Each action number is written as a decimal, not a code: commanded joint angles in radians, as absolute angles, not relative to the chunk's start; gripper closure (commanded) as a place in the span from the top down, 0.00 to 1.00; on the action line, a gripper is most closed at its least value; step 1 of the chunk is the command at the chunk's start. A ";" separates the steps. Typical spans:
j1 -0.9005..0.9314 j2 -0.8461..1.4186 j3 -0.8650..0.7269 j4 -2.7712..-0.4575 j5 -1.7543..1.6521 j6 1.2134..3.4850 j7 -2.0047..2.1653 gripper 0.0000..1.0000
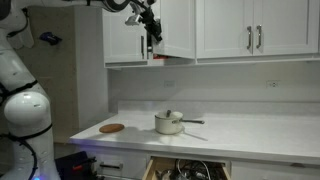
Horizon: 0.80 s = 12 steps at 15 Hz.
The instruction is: Open the right door on the first upper cabinet
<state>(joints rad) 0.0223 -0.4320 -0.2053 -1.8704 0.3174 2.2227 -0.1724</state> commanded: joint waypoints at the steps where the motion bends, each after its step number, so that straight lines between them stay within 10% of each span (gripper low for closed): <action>1: -0.062 -0.399 -0.225 -1.885 0.279 2.253 -0.094 0.06; 10: -0.220 -0.323 -0.253 -1.868 0.188 2.273 0.155 0.06; 11: -0.244 -0.317 -0.244 -1.873 0.157 2.279 0.207 0.50; 12: -0.264 -0.303 -0.234 -1.865 0.122 2.280 0.266 0.52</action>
<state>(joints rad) -0.2043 -0.3407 -0.2749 -1.8818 0.1990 2.2523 0.1154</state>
